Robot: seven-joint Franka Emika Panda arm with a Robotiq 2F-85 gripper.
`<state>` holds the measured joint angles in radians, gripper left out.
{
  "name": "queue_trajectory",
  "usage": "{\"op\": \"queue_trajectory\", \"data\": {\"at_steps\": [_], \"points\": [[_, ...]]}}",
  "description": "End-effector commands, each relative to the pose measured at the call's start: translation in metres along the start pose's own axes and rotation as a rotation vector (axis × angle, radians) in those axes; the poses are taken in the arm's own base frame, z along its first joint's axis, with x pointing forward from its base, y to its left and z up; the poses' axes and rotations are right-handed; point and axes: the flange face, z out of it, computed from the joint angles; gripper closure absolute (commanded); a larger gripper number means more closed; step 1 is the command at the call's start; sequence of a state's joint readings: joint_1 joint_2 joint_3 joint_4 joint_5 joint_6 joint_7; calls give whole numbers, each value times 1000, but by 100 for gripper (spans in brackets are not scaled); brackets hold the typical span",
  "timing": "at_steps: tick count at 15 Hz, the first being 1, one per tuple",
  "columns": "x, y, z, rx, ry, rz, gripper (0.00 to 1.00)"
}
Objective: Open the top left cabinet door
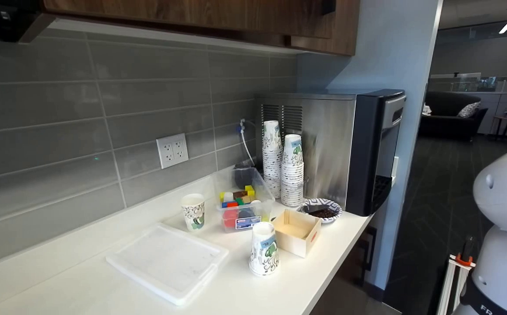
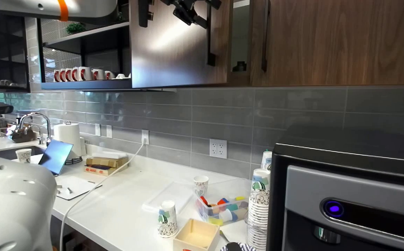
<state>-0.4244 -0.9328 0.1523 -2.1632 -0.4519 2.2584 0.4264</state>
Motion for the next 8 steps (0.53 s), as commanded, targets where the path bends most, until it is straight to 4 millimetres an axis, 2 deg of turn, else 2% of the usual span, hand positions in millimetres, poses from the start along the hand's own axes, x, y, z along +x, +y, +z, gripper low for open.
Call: {"op": "queue_trajectory", "data": {"at_steps": [1,6,8], "points": [[-22,18,-30,-31,-22,3,0],[-36,38,-50,-84,-57,33,0],[-42,42,-52,-91,-71,39,0]]}}
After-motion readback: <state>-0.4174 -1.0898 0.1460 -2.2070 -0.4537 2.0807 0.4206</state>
